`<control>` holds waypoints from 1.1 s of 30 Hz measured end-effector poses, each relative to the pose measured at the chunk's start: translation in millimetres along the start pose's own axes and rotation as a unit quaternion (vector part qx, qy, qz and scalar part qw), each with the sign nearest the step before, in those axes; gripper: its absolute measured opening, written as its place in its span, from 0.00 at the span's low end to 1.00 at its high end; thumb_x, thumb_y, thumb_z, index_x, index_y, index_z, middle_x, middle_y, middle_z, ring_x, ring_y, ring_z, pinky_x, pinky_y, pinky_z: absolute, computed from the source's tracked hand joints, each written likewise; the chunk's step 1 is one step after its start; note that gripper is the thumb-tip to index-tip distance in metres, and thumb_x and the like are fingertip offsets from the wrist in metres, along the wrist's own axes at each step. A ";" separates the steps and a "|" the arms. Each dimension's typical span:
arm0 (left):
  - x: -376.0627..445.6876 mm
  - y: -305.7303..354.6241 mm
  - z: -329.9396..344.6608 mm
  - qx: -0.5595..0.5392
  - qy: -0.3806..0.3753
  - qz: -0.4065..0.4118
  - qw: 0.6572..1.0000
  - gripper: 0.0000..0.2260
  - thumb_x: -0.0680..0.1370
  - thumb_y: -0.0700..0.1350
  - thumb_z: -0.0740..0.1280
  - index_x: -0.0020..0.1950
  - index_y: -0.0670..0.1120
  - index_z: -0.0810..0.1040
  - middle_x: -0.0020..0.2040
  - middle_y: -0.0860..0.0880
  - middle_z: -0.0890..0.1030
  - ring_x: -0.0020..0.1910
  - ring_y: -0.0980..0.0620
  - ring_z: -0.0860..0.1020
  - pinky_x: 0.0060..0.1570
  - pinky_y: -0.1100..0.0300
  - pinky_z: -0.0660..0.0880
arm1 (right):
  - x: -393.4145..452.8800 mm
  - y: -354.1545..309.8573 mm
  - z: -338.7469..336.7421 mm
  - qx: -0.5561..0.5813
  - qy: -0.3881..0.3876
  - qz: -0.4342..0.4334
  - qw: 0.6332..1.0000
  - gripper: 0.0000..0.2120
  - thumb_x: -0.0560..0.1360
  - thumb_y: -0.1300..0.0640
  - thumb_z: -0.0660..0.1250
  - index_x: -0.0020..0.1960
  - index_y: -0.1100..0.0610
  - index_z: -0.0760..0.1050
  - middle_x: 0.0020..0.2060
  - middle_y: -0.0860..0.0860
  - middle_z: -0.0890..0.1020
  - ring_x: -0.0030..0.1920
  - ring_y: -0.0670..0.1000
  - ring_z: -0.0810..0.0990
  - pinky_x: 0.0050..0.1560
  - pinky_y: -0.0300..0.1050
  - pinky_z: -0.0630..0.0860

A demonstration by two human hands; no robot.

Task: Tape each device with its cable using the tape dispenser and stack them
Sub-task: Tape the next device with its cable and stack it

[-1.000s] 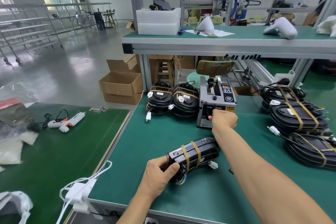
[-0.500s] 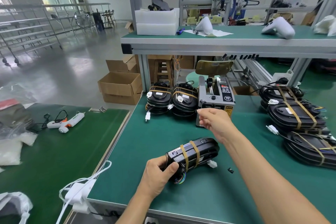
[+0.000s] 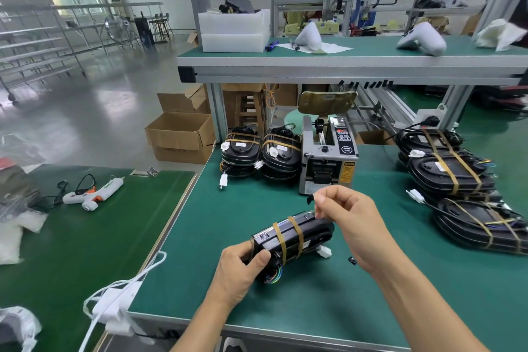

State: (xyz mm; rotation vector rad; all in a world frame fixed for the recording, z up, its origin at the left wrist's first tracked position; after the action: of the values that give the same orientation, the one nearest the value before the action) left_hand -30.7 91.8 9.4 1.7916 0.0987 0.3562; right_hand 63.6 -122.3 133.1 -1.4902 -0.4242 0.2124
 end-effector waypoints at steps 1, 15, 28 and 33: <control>0.0 0.0 -0.1 -0.001 0.002 0.000 1.000 0.32 0.70 0.81 0.67 0.54 0.57 0.89 0.46 0.51 0.90 0.43 0.59 0.82 0.46 0.59 0.78 | -1.4 4.1 -2.8 0.001 0.013 0.008 1.000 0.07 0.77 0.54 0.73 0.41 0.52 0.83 0.35 0.52 0.81 0.37 0.48 0.76 0.47 0.43 0.73; -2.0 8.5 1.7 -0.029 0.009 0.000 1.000 0.31 0.70 0.80 0.69 0.50 0.54 0.89 0.43 0.57 0.88 0.42 0.64 0.81 0.45 0.68 0.76 | 3.0 37.0 -10.6 -0.054 0.128 0.085 0.987 0.08 0.76 0.60 0.76 0.38 0.59 0.83 0.30 0.46 0.82 0.30 0.40 0.75 0.32 0.28 0.71; -2.4 9.5 1.4 -0.030 0.008 0.002 1.000 0.30 0.70 0.79 0.69 0.49 0.54 0.89 0.41 0.57 0.88 0.40 0.65 0.81 0.43 0.69 0.75 | 4.3 37.2 2.5 -0.158 0.145 0.093 0.972 0.11 0.73 0.57 0.77 0.33 0.45 0.84 0.30 0.46 0.85 0.33 0.46 0.79 0.40 0.43 0.77; -2.2 9.4 1.8 -0.029 0.005 -0.001 1.000 0.29 0.70 0.79 0.69 0.49 0.56 0.90 0.41 0.57 0.88 0.41 0.65 0.82 0.43 0.70 0.75 | 5.9 39.7 3.3 -0.190 0.157 0.084 0.965 0.13 0.73 0.55 0.76 0.34 0.41 0.83 0.30 0.42 0.84 0.29 0.39 0.78 0.29 0.34 0.73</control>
State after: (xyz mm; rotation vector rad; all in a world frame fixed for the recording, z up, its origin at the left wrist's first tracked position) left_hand -33.4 87.2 17.7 1.7335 0.0956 0.3632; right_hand 72.5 -113.8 94.7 -1.9040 -0.0822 0.0238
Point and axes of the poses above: each hand's wrist, its own x-axis towards the middle knuckle, its own z-axis out of the palm, y = z × x, the point moved 4 cm from there along x, towards the middle knuckle
